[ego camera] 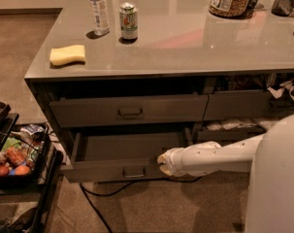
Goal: Open middle drawer
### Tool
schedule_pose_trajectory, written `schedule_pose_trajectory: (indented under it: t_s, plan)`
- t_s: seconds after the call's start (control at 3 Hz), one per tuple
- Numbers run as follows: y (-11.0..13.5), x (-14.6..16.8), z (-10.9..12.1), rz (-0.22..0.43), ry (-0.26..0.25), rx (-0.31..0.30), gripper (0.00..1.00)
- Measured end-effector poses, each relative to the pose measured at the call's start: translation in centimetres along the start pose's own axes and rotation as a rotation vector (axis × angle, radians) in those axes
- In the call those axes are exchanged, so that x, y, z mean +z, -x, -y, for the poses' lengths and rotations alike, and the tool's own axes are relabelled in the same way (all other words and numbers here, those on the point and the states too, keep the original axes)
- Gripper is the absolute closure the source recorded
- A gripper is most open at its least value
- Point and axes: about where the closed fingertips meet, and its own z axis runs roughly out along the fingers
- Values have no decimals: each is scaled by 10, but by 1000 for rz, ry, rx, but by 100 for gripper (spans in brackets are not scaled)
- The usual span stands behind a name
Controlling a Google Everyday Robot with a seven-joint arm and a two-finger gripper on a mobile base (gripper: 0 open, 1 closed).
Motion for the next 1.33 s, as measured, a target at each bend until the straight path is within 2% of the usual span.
schedule_pose_trajectory:
  t_s: [0.33, 0.67, 1.0, 1.33]
  plan:
    - [-4, 2, 12, 6, -50, -20, 88]
    - [-11, 14, 30, 21, -94, -63, 100]
    - [-24, 27, 51, 38, -111, -73, 100]
    - [-36, 38, 66, 49, -102, -83, 100]
